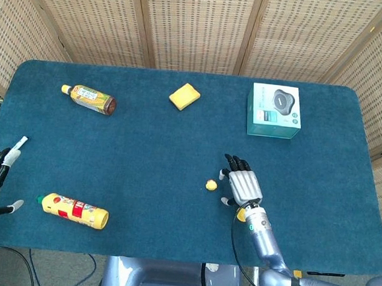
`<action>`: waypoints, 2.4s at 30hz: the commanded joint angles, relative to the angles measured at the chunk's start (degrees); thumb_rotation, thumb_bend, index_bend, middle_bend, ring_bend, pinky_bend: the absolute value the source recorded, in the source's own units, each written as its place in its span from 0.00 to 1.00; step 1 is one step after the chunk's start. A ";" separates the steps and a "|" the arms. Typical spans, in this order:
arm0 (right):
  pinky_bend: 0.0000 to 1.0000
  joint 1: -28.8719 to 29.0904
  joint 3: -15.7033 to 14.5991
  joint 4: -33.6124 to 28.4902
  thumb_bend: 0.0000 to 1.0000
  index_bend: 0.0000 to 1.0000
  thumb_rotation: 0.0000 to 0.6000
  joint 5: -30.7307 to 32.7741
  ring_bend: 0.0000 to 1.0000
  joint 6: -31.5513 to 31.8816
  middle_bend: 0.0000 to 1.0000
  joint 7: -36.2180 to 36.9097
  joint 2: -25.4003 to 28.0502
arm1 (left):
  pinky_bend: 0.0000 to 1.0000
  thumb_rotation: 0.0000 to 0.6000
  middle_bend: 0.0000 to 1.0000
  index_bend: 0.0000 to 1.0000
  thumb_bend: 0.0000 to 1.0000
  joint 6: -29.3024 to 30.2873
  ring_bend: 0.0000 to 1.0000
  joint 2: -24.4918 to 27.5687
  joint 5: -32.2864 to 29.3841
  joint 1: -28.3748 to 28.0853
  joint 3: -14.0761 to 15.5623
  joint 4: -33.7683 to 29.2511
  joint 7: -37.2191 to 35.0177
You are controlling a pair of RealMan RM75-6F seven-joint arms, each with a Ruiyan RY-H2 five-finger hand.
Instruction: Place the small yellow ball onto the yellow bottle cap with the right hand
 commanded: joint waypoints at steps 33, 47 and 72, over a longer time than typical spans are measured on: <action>0.11 8.63 -0.04 11.40 0.17 0.45 1.00 9.76 0.00 -2.91 0.05 -4.09 -8.70 | 0.00 1.00 0.00 0.00 0.14 -2.07 0.00 -0.09 0.20 -0.92 0.88 -0.07 -0.06; 0.12 9.35 -0.78 12.03 0.18 0.52 1.00 11.19 0.00 -2.83 0.06 -4.47 -9.16 | 0.00 1.00 0.00 0.00 0.14 -2.36 0.00 -0.24 0.38 -1.10 1.16 -0.13 0.27; 0.12 6.39 -4.21 -3.14 0.17 0.54 1.00 9.63 0.00 8.18 0.06 -11.81 -0.84 | 0.00 1.00 0.00 0.00 0.14 -0.51 0.00 -0.06 2.56 -0.70 1.82 -0.75 0.72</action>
